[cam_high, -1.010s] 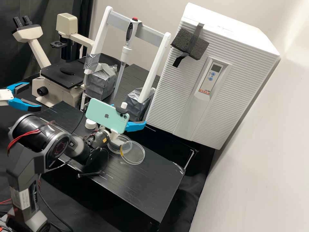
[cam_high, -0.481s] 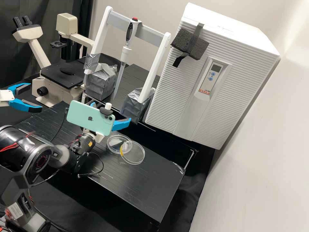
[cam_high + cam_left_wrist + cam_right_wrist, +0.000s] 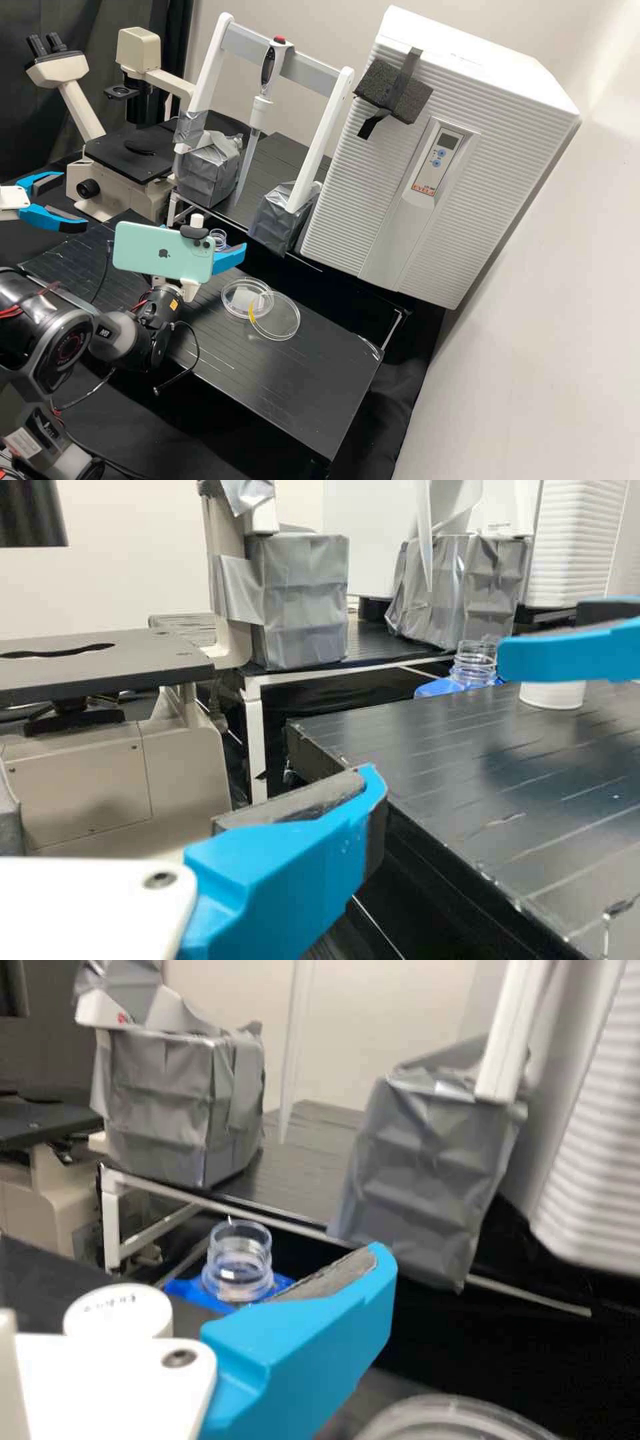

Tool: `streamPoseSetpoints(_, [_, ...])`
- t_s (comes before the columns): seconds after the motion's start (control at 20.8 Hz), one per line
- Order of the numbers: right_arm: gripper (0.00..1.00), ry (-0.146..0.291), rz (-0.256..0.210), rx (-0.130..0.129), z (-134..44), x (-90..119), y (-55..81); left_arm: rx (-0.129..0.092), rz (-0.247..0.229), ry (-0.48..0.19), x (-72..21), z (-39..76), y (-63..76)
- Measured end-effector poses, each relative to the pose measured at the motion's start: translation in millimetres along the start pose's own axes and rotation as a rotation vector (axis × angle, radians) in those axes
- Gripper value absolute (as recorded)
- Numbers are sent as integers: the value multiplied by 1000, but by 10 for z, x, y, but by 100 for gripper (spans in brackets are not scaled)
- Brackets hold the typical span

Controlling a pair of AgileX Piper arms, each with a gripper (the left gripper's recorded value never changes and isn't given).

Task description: Close the bottle

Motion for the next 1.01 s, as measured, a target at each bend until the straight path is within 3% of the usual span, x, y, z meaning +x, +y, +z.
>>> streamPoseSetpoints(0.19, [100,-14,1,8,28,-17,-2,0,0,0,0,0,0])
streamPoseSetpoints(0.48, [100,2,-22,63,13,-13,-29,-2,2,3,1,0,1])
streamPoseSetpoints(0.67, [100,11,-50,57,10,-3,-68,-7,7,12,5,1,3])
streamPoseSetpoints(0.77, [100,12,-51,61,7,-2,-70,5,7,14,5,-1,4])
streamPoseSetpoints(0.82, [0,16,-55,61,-1,1,-80,6,7,14,5,-1,4])
streamPoseSetpoints(1.01, [0,15,-62,61,4,6,-92,6,7,14,5,-1,4])
